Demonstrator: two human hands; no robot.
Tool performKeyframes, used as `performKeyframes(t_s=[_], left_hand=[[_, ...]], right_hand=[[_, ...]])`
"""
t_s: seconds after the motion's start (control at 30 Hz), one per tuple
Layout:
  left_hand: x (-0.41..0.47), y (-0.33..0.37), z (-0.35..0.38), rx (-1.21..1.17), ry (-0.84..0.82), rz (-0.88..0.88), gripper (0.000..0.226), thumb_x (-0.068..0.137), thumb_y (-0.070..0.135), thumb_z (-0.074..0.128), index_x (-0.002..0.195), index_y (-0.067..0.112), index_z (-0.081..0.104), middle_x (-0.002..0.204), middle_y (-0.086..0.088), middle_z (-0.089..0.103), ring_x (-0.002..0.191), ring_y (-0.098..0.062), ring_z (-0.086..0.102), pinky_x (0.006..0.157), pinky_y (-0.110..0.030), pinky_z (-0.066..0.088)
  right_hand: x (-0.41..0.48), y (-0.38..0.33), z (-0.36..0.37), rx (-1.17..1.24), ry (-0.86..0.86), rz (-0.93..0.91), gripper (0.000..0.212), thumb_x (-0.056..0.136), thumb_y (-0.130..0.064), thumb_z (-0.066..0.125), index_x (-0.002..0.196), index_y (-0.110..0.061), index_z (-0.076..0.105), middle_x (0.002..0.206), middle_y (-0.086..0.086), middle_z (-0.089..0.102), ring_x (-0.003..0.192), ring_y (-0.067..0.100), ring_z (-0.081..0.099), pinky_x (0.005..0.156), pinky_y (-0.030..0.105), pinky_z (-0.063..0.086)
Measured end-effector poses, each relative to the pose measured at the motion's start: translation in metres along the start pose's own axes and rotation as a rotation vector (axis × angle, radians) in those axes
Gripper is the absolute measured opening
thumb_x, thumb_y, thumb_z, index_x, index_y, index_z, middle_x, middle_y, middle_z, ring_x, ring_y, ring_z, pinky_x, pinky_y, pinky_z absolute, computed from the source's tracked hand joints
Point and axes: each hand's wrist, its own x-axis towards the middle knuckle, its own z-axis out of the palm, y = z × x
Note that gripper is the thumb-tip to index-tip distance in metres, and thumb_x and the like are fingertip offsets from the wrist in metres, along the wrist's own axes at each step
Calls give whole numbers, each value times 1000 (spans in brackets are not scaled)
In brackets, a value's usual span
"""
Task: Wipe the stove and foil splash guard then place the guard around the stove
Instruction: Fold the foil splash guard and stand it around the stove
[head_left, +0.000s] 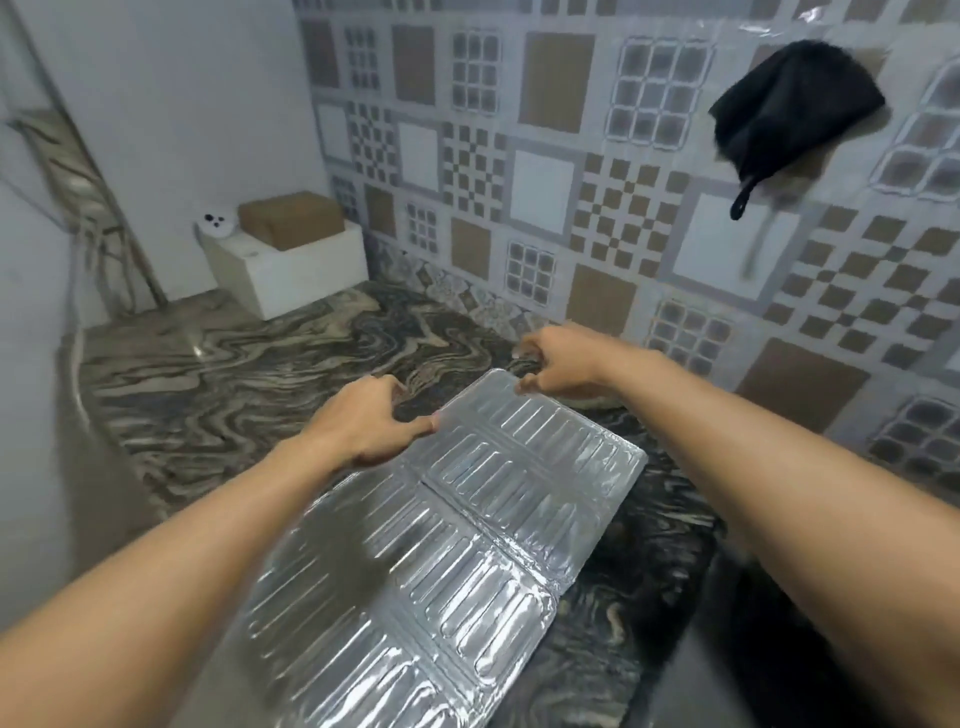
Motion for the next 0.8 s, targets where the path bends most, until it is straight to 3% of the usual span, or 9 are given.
performKeyframes(t_s=[0.1,0.27,0.37,0.43,0.5,0.57,0.67,0.73,0.8], left_hand=[[-24,-32,27,-10,-30,-123,87,69,81,56,125,15,59,125,-8,65,111,-29,61,95,-41,49],[-55,-78,67,51,-120,-331,89,77,66,66,145,12,43,142,-15,49,128,-34,49,101,-38,42],[-58,-102,82,99,-157,-377,79,74,62,70,133,14,50,131,-15,53,121,-35,51,96,-41,46],[-60,-114,92,121,-165,-394,74,74,57,72,131,13,52,131,-15,52,122,-36,50,97,-41,46],[-60,-119,98,147,-182,-426,79,77,54,73,139,13,48,139,-14,47,128,-35,45,101,-38,41],[-60,-122,102,139,-178,-461,82,73,56,77,134,11,48,139,-17,47,127,-36,45,100,-37,40],[-56,-129,104,111,-179,-501,86,59,63,82,122,13,55,133,-18,52,122,-39,48,98,-42,44],[-54,-131,102,117,-180,-522,88,51,65,84,118,15,57,130,-16,53,121,-39,47,98,-49,45],[-51,-129,101,117,-183,-535,96,49,63,86,127,17,56,134,-15,51,126,-39,44,101,-53,43]], right_hand=[[20,-10,34,1,-82,-44,58,88,-44,69,137,-18,53,135,7,61,122,28,57,104,41,45],[60,-35,99,-43,-217,-155,65,86,-38,72,142,-13,49,139,9,58,126,27,55,103,31,43],[80,-51,132,-48,-257,-221,65,88,-34,69,145,-13,45,144,11,53,130,29,51,104,31,39],[92,-60,150,-74,-270,-264,55,86,-34,69,136,-18,54,136,11,60,122,30,57,96,30,43],[106,-68,163,-120,-277,-305,42,75,-33,77,114,-21,64,119,10,69,104,29,64,82,29,48],[117,-76,174,-149,-287,-353,53,65,-30,84,112,-20,63,117,11,67,100,31,63,80,30,51],[135,-89,184,-208,-346,-391,86,65,-26,84,142,-26,45,141,16,47,123,37,52,98,39,50],[146,-96,187,-252,-396,-382,98,68,-22,81,151,-34,31,148,17,41,129,38,47,101,41,47],[154,-100,188,-280,-393,-373,102,65,-24,84,150,-35,29,146,18,43,128,40,45,103,44,45]])
